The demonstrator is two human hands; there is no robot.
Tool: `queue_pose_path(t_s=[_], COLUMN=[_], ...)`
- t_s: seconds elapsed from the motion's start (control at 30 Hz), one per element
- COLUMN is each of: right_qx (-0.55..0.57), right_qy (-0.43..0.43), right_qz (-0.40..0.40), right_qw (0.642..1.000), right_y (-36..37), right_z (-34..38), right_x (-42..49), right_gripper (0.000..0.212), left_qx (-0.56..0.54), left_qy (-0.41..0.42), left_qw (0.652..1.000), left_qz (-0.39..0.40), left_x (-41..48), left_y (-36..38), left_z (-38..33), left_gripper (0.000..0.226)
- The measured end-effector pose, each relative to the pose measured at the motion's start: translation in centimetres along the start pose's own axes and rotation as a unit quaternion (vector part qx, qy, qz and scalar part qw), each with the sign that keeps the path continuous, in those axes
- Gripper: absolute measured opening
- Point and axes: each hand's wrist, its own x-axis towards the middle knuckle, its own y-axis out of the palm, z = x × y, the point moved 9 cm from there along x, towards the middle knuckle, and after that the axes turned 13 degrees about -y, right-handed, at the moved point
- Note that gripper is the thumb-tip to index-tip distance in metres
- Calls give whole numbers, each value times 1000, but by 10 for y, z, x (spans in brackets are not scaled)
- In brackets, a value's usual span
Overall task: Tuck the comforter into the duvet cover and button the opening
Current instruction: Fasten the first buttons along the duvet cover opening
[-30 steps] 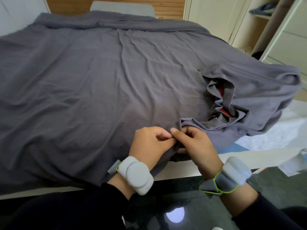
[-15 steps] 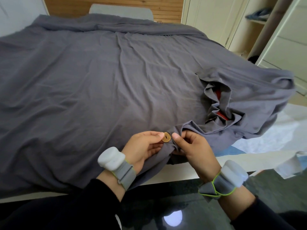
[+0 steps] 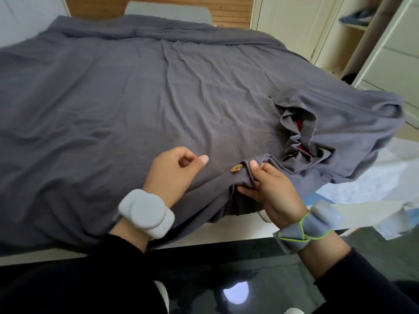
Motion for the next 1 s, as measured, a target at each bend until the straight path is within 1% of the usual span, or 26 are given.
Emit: queue_pose_path(t_s=[0.03,0.1,0.13,0.17,0.2,0.23,0.27,0.3,0.33,0.37,0.47,0.53,0.6,0.63,0.7,0.73,0.77,0.8,0.87,0.93,1.0], right_qx=[11,42,61,79,96,107,116,123,131,140,164,182,198,191,130,92,61,27,-110,-244,-325], right_qy=[-3,-7,-7,-7,-8,-10,-15,-19,-26,-34,-51,-58,-59,-47,19,59,82,77,-1,-100,-188], right_qz=[-1,-2,-5,-8,-9,-7,-5,6,12,8,-5,-14,-18,-9,21,28,29,31,55,97,140], right_qw=[1000,999,998,997,995,994,993,992,991,989,985,982,978,980,991,994,994,996,992,960,916], right_y=[1,5,7,10,13,17,20,27,30,26,20,22,28,36,50,55,59,61,66,76,96], right_z=[4,14,19,24,31,39,48,55,62,67,71,69,61,50,19,0,-14,-23,-19,-1,9], right_x=[0,0,1,3,6,10,14,18,23,27,41,52,64,73,72,72,69,67,65,56,39], right_gripper=[22,24,24,24,22,19,18,19,21,23,23,21,21,21,18,20,26,31,29,22,21], left_qx=[23,77,121,169,209,236,247,241,222,192,118,82,12,-18,-11,19,61,103,129,121,120], left_qy=[9,-4,-10,-5,10,27,34,24,9,-7,-44,-61,-67,-72,-86,-97,-111,-120,-124,-124,-125], left_qw=[1000,991,981,972,967,965,965,969,975,981,991,992,996,997,996,995,992,987,983,984,983], left_qz=[18,111,148,160,147,114,76,41,21,23,54,69,50,31,-1,-2,9,23,38,49,58], left_x=[-2,-10,-15,-19,-20,-20,-21,-21,-20,-18,-9,3,21,34,46,53,57,60,65,67,67], left_y=[-6,-2,2,4,4,3,-2,-13,-22,-25,-45,-59,-74,-80,-82,-78,-72,-66,-65,-65,-67], left_z=[1,11,18,25,30,32,32,34,37,40,49,49,49,51,60,67,74,80,86,83,85], left_gripper=[28,30,34,39,43,42,36,27,18,13,27,29,24,23,24,23,23,24,21,23,27])
